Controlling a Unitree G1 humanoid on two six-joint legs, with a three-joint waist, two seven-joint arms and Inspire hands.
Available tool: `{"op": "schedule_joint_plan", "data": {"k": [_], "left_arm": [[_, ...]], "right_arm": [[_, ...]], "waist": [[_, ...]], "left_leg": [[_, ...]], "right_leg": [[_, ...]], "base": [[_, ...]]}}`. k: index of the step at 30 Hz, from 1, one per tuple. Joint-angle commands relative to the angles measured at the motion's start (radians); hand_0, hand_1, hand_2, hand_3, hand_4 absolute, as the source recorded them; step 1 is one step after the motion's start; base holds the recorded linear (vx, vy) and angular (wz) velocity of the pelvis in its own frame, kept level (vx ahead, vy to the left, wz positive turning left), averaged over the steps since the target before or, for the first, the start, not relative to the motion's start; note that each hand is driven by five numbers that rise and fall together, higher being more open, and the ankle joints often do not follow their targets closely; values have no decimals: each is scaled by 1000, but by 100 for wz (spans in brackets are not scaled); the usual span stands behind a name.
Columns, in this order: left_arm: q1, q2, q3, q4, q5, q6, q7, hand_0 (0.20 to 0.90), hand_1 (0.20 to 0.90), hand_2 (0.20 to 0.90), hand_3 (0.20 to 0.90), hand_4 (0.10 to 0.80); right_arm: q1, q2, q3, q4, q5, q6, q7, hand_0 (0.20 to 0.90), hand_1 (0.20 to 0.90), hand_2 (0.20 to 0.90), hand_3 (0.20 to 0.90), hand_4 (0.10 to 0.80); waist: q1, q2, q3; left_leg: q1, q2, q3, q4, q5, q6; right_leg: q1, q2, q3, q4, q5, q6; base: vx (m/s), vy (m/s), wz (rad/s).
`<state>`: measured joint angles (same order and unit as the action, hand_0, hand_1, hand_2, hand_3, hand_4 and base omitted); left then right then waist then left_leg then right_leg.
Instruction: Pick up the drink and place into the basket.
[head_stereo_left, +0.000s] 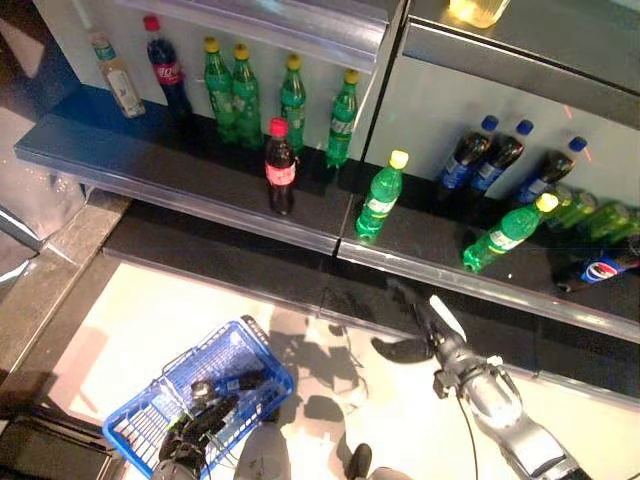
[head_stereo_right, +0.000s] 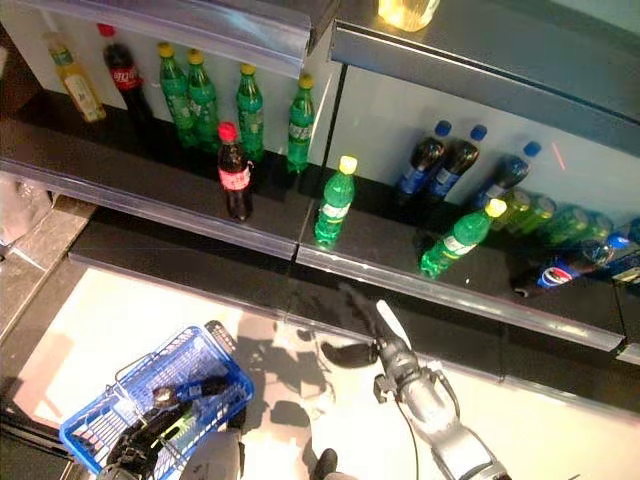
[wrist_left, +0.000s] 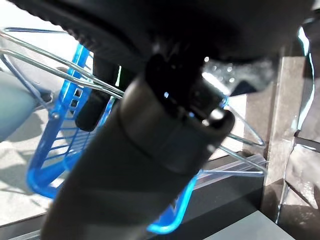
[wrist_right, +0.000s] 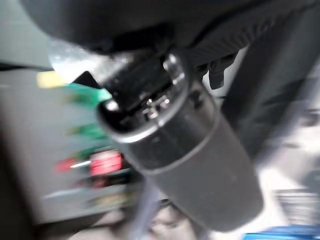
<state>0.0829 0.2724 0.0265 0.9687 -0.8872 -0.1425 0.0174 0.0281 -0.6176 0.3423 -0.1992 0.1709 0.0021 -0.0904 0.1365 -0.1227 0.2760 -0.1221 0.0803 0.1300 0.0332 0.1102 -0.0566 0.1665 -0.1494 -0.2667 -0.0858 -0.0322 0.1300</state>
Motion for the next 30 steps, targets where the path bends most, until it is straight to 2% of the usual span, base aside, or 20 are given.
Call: {"op": "schedule_joint_plan", "data": {"k": [1,5,6,15,22,25,30], "left_arm": [[40,-24,-35,-40,50,-49,-68,300,300,300,200,100],[29,-42,-44,-19,58,-54,-84,300,300,300,200,100],[22,-52,-55,-7,68,-57,-91,300,300,300,200,100],[43,-44,-78,25,100,-48,-110,300,300,300,200,100],[91,-50,-80,26,127,-44,-116,300,300,300,200,100],[110,-56,-88,-5,115,-43,-125,300,300,300,200,100],[122,-64,-101,-36,99,-51,-132,300,300,300,200,100]], "right_arm": [[-143,-28,-82,-119,74,-180,-100,900,900,900,900,800],[-256,-1,-122,-139,97,-170,-240,900,900,900,900,800],[-301,22,-135,-129,52,-147,-342,900,900,900,900,800],[-388,81,-117,-22,56,-101,-585,900,900,900,900,800],[-371,149,-134,54,5,-140,-756,900,900,900,900,800],[-343,170,-135,79,-23,-118,-805,900,900,900,900,800],[-297,187,-148,99,-58,-108,-886,900,900,900,900,800]], "waist": [[21,13,-75],[31,29,-87],[41,39,-90],[88,66,-52],[94,106,-12],[86,127,6],[72,140,24]], "left_leg": [[-37,53,-31,88,-67,-46],[-34,56,-36,100,-70,-50],[-44,51,-48,119,-75,-52],[-111,30,-101,236,-94,-52],[-138,9,-121,291,-100,-50],[-141,1,-122,297,-97,-50],[-140,-2,-119,302,-96,-50]], "right_leg": [[10,-51,3,54,21,24],[15,-50,0,72,5,13],[17,-49,-2,87,-6,7],[14,-47,-43,180,-49,-26],[-2,-62,-51,239,-64,-39],[-12,-71,-49,250,-61,-38],[-17,-75,-41,255,-58,-36]], "base": [[40,25,4],[53,58,2],[66,69,2],[58,19,18],[54,55,13],[20,87,-1],[8,17,-2]]}}
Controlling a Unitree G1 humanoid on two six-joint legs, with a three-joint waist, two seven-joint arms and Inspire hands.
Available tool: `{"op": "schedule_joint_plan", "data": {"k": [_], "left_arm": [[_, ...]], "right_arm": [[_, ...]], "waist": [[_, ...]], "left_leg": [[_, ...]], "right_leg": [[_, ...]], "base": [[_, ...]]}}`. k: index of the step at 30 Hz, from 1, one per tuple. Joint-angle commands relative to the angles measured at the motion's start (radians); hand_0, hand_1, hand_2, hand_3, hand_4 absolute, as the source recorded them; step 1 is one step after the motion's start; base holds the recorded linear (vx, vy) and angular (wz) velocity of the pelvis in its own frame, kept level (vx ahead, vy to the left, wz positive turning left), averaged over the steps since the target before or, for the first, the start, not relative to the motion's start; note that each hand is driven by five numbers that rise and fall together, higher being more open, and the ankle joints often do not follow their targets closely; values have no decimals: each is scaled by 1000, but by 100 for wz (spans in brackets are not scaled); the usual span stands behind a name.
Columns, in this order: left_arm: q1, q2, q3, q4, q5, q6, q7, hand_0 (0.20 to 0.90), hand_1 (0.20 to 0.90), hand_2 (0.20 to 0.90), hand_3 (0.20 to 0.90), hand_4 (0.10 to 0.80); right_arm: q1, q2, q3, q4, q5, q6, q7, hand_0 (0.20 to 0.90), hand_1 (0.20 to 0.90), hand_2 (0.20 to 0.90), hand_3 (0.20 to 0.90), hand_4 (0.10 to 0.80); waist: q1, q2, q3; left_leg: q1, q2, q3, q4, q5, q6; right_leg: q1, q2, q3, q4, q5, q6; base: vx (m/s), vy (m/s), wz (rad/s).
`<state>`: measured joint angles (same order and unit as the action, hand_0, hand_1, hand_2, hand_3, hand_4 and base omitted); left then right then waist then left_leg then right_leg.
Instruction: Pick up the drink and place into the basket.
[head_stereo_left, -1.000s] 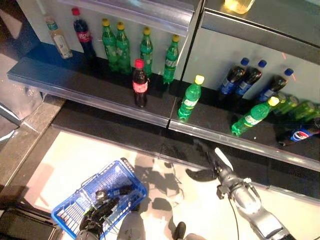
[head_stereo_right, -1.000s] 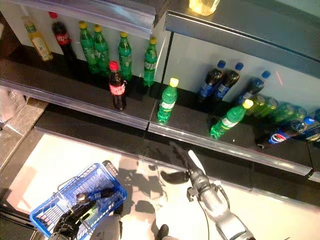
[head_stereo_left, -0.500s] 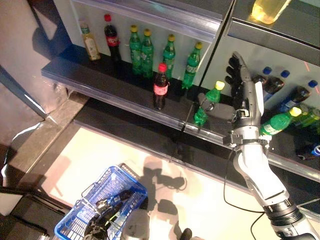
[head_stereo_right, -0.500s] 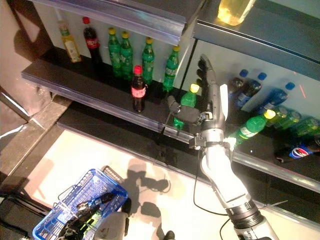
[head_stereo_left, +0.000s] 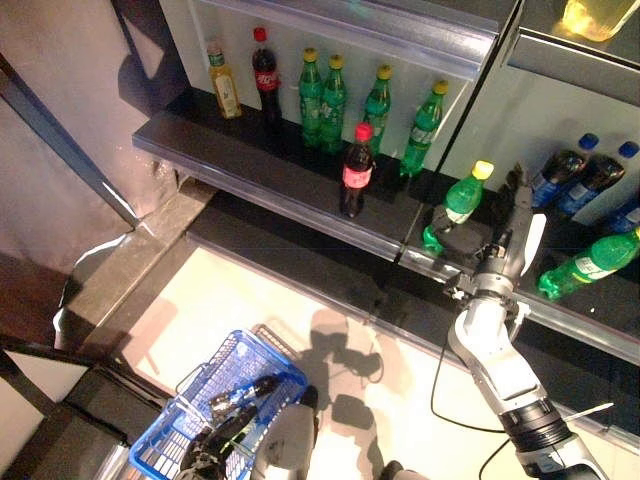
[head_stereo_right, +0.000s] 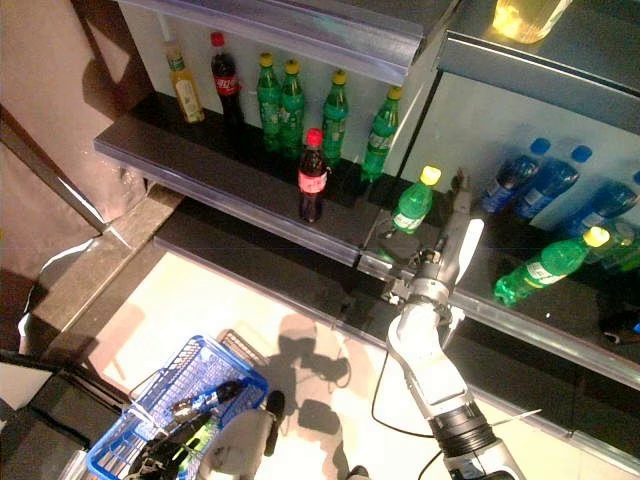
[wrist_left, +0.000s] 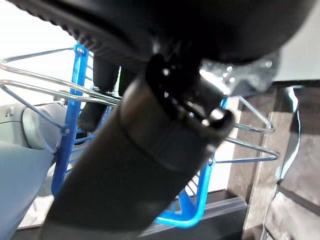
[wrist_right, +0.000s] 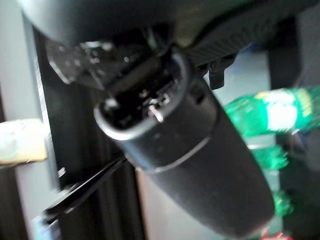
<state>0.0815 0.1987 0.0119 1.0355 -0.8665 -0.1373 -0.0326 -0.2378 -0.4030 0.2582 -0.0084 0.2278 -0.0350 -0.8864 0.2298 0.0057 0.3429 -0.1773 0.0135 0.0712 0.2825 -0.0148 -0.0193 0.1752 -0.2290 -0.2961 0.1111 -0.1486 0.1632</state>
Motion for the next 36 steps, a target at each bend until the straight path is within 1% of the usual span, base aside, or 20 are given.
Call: {"op": "schedule_joint_plan", "data": {"k": [1,6,7,14,19,23,24,25,26,27,28,29,34,36], "left_arm": [[128,7,-90,-114,78,-55,-82,300,300,300,200,100],[135,2,-122,-151,55,-50,-73,300,300,300,200,100],[136,3,-133,-158,43,-51,-70,300,300,300,200,100],[143,7,-153,-163,38,-51,-72,300,300,300,200,100],[142,27,-163,-155,34,-48,-87,300,300,300,200,100],[109,48,-171,-164,11,-39,-94,300,300,300,200,100],[89,57,-176,-169,-2,-39,-99,300,300,300,200,100],[84,59,-177,-170,-6,-39,-100,300,300,300,200,100],[60,69,-188,-180,-30,-44,-102,300,300,300,200,100],[55,71,-190,-182,-35,-45,-103,300,300,300,200,100],[24,81,-204,-198,-62,-49,-99,300,300,300,200,100],[21,81,-205,-199,-65,-49,-98,300,300,300,200,100],[-49,100,-240,-246,-122,-65,-75,300,300,300,200,100],[-57,103,-246,-254,-130,-68,-68,300,300,300,200,100]], "right_arm": [[-21,-24,-68,-96,-132,-65,-107,900,900,900,900,800],[2,-15,-61,-92,-133,-53,-100,900,900,900,900,800],[-1,-18,-57,-90,-126,-45,-95,900,900,900,900,800],[-20,-20,-52,-71,-92,-29,-78,900,900,900,900,800],[-81,-16,-51,-31,-44,-24,-47,900,900,900,900,800],[-175,-8,-36,-5,-50,-13,-57,900,900,900,900,800],[-220,-3,-30,7,-56,-13,-69,900,900,900,900,800],[-231,-2,-28,11,-57,-14,-72,900,900,900,900,800],[-274,-2,-24,22,-62,-21,-84,900,900,900,900,800],[-283,-3,-23,26,-62,-24,-86,900,900,900,900,800],[-330,-9,-21,39,-65,-33,-101,900,900,900,900,800],[-335,-10,-21,41,-65,-34,-102,900,900,900,900,800],[-461,-51,-28,71,-40,-44,-142,900,900,900,900,800],[-477,-58,-30,72,-35,-44,-149,900,900,900,900,800]], "waist": [[-26,14,-41],[-41,25,-36],[-44,30,-31],[-44,45,-12],[-39,64,36],[-34,75,88],[-32,76,113],[-32,76,119],[-33,77,146],[-33,77,150],[-32,77,176],[-32,77,177],[-29,64,177],[-30,61,177]], "left_leg": [[-81,65,-60,51,31,-87],[-75,64,-53,54,37,-85],[-76,66,-53,57,46,-87],[-76,64,-56,63,65,-91],[-93,54,-65,78,78,-92],[-123,43,-72,92,73,-88],[-138,38,-75,96,67,-85],[-141,38,-76,97,65,-84],[-158,34,-77,99,58,-78],[-162,33,-77,100,56,-77],[-178,31,-76,101,51,-70],[-181,31,-75,101,51,-69],[-272,35,-77,102,48,-51],[-284,36,-78,104,47,-49]], "right_leg": [[-26,5,-8,58,60,-69],[-30,5,6,57,65,-69],[-33,6,8,61,65,-72],[-40,8,7,75,63,-78],[-72,2,1,108,65,-84],[-115,-7,3,132,74,-85],[-134,-10,5,137,80,-84],[-139,-10,6,138,81,-83],[-162,-11,11,140,88,-82],[-167,-12,13,142,88,-82],[-191,-13,18,142,95,-79],[-195,-13,18,142,95,-79],[-300,-7,29,132,115,-76],[-314,-5,31,131,118,-76]], "base": [[30,17,-1],[23,9,-6],[12,5,-6],[25,0,-7],[2,20,4],[-84,11,5],[-122,-13,4],[-189,-29,1],[-140,-19,1],[-241,-32,-1],[-151,-20,0],[-190,-28,-2],[-143,-35,-4],[-76,-34,-7]]}}
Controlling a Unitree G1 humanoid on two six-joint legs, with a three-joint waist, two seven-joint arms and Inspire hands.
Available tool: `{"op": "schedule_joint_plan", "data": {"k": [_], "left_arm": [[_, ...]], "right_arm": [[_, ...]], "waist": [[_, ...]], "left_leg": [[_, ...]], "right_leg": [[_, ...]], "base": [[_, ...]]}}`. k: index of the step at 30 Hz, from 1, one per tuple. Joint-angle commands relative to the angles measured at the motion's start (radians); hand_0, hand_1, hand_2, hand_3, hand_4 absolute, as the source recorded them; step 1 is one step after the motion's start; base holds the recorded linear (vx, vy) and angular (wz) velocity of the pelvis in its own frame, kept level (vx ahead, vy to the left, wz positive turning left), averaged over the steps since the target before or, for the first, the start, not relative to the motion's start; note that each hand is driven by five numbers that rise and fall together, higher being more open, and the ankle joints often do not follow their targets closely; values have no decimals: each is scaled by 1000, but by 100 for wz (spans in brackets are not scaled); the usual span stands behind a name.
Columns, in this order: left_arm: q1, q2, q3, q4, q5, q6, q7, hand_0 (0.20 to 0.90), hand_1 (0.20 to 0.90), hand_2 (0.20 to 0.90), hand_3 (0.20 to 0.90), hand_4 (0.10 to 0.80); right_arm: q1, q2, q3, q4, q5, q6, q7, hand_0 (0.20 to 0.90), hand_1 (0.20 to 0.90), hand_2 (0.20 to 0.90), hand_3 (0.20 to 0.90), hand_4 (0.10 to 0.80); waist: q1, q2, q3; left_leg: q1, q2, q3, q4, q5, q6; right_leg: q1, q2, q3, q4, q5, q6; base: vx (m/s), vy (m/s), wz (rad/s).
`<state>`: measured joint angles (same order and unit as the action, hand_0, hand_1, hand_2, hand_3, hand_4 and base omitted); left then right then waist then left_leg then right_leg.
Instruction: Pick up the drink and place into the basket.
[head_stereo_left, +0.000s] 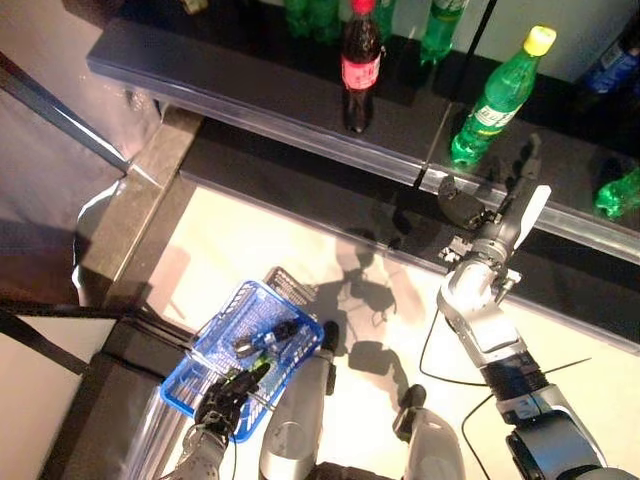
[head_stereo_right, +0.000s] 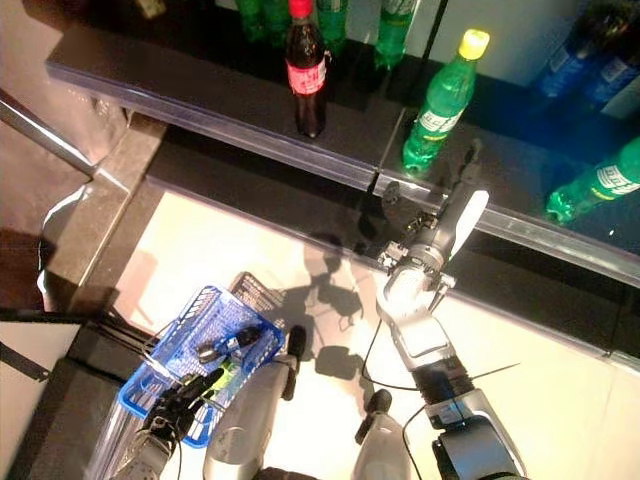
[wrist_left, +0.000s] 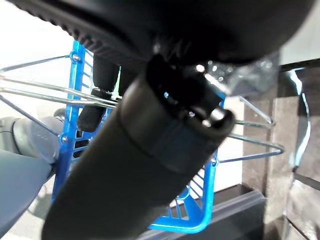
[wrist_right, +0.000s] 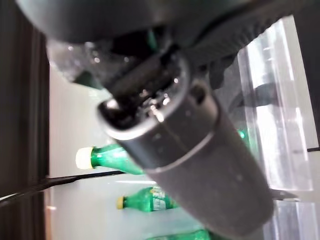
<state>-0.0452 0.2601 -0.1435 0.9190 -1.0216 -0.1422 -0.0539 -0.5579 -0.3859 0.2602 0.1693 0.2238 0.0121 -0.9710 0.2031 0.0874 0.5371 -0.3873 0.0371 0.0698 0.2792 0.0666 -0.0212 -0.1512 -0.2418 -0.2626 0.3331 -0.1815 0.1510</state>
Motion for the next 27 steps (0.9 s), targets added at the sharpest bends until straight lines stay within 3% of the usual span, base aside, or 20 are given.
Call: {"op": "schedule_joint_plan", "data": {"k": [1,10,27], "left_arm": [[62,46,-93,-148,18,-64,-37,300,300,300,200,100],[13,55,-95,-168,-8,-67,13,300,300,300,200,100],[-28,55,-105,-197,-35,-67,53,300,300,300,200,100]], "right_arm": [[-174,-83,-34,-106,-21,-89,-71,900,900,900,900,800],[-268,-121,-64,-73,76,-116,-80,900,900,900,900,800],[-455,-163,-82,-10,184,-111,-45,900,900,900,900,800]], "waist": [[-5,-25,-17],[-14,-54,-17],[-13,-64,-17]], "left_leg": [[-85,14,-78,108,-35,-44],[-138,21,-84,108,-48,-30],[-150,11,-73,83,-71,-3]], "right_leg": [[-3,10,1,-92,155,-64],[-89,25,22,-98,165,-75],[-227,29,45,-36,168,-77]], "base": [[-57,-35,-8],[-33,-29,-7],[8,4,-2]]}}
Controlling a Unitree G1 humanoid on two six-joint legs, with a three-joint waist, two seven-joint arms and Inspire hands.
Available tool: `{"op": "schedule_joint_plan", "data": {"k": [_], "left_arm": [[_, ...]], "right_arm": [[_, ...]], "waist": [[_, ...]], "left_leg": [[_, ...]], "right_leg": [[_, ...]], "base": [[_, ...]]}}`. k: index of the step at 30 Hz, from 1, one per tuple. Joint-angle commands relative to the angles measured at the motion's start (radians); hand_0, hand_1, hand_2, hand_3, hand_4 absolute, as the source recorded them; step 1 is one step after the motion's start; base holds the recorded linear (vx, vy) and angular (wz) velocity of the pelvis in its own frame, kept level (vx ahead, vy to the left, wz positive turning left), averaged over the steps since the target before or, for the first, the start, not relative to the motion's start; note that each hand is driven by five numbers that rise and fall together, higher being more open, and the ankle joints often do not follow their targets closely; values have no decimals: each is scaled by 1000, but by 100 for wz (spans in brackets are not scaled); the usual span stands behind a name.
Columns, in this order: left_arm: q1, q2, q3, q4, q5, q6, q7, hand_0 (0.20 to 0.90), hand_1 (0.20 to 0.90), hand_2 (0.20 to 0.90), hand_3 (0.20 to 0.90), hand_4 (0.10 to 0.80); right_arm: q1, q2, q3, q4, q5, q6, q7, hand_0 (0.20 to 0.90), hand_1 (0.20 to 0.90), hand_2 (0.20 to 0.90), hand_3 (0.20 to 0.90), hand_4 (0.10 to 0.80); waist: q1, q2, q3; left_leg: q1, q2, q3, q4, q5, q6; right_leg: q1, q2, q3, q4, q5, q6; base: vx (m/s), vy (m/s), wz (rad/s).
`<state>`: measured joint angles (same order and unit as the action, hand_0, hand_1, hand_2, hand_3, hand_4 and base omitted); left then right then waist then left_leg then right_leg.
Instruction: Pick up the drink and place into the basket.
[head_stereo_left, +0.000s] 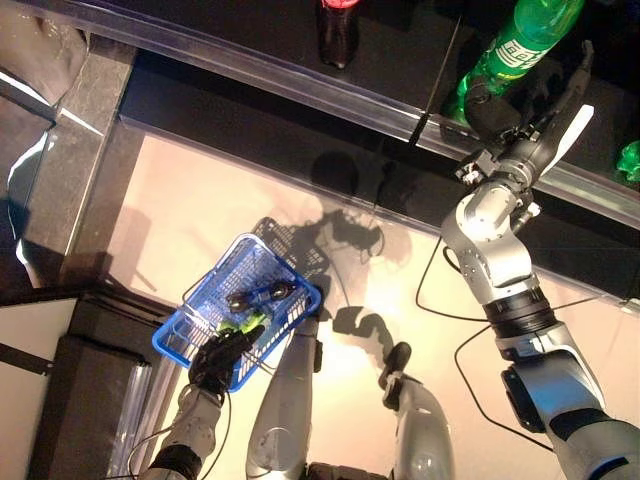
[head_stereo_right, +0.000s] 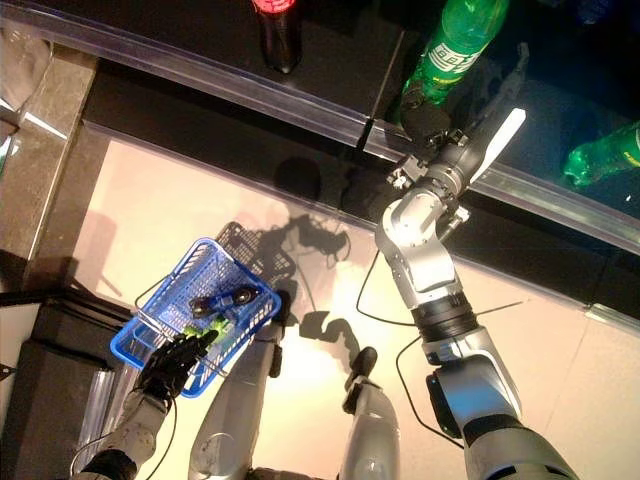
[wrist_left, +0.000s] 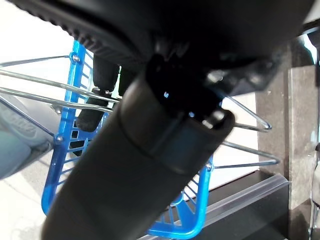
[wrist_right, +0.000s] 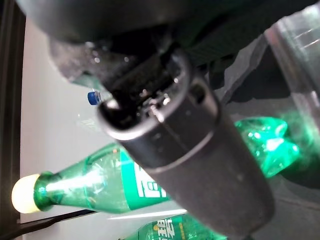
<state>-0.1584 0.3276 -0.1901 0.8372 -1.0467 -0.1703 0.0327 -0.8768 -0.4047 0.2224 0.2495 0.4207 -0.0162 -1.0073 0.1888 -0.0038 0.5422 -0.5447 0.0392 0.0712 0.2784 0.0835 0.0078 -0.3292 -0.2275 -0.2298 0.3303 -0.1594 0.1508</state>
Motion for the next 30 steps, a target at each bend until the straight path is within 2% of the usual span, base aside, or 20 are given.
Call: {"op": "schedule_joint_plan", "data": {"k": [1,7,19,30], "left_arm": [[85,-15,-57,-113,-9,-39,-35,300,300,300,200,100],[94,-21,-56,-111,-10,-43,-47,300,300,300,200,100],[92,-9,-59,-120,-25,-34,-45,300,300,300,200,100],[102,25,-58,-140,-43,-25,-57,300,300,300,200,100]], "right_arm": [[-141,-143,-46,-90,-7,-81,0,900,900,900,900,800],[-159,-146,-48,-88,5,-74,44,900,900,900,900,800],[-239,-178,-37,-20,62,-76,54,900,900,900,900,800],[-345,-242,13,111,155,-110,156,900,900,900,900,800]], "waist": [[1,28,-22],[3,35,-22],[9,38,-22],[26,36,-22]], "left_leg": [[6,8,-74,85,-89,-30],[-3,-1,-70,83,-93,-18],[-15,-13,-65,77,-98,-8],[-50,-27,-66,94,-108,3]], "right_leg": [[-57,14,14,-27,145,-78],[-92,9,16,-5,146,-76],[-123,4,16,3,153,-67],[-163,-7,7,19,163,-55]], "base": [[11,26,-8],[7,15,-4],[3,7,0],[0,6,0]]}}
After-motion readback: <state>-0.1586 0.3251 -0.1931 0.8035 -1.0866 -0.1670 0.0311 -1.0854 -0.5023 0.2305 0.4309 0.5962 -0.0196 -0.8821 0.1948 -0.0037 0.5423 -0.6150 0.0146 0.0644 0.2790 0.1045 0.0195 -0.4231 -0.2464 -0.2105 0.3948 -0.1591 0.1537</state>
